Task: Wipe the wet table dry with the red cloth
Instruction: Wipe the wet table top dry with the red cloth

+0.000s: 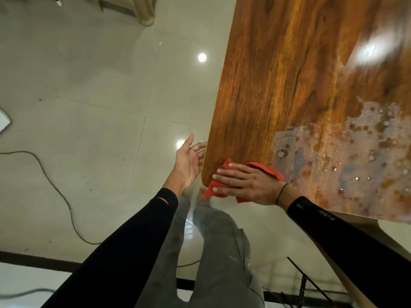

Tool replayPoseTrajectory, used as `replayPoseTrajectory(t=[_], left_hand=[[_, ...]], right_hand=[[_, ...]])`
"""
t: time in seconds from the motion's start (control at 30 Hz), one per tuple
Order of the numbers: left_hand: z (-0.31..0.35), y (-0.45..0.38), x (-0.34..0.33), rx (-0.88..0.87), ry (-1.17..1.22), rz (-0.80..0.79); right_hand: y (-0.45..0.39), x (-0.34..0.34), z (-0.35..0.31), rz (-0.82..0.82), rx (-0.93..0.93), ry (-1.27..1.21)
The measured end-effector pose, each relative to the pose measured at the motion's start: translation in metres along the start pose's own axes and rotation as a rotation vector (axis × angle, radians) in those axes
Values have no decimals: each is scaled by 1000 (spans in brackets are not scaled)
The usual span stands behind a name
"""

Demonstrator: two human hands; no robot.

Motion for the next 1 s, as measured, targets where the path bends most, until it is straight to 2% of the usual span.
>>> replayPoseTrajectory(t=[0.2,0.37,0.43,0.53,0.6,0.73,0.83,1.0], left_hand=[[-20,2,-1,-38,186,50],[-42,10,-6,-99,333,-18],[-53,12,-3,-125,378,-7],[-75,16,-4,-151,471,-46],[-91,17,-1,-194,536,-11],[-113,20,-9,-284,675,26],[-125,21,-19,-347,721,76],[-142,13,-32,-391,840,234]], right_hand=[[4,11,91,42,-458,-60],[-12,21,102,105,-693,-71],[-15,21,81,141,-647,-94],[-2,10,31,109,-254,-69],[22,2,8,64,-57,-10],[57,-3,13,38,127,22],[59,-1,51,16,89,11],[46,13,135,68,-312,-4]])
Point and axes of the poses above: each hand's wrist, its own y-axis away from the middle knuckle, its own x-axis out of the back of the hand, z = x × y, the point moved 6 cm from there along -y, towards the middle knuckle, and after that the axes turned 14 degrees about y, right-handed, at the moved point
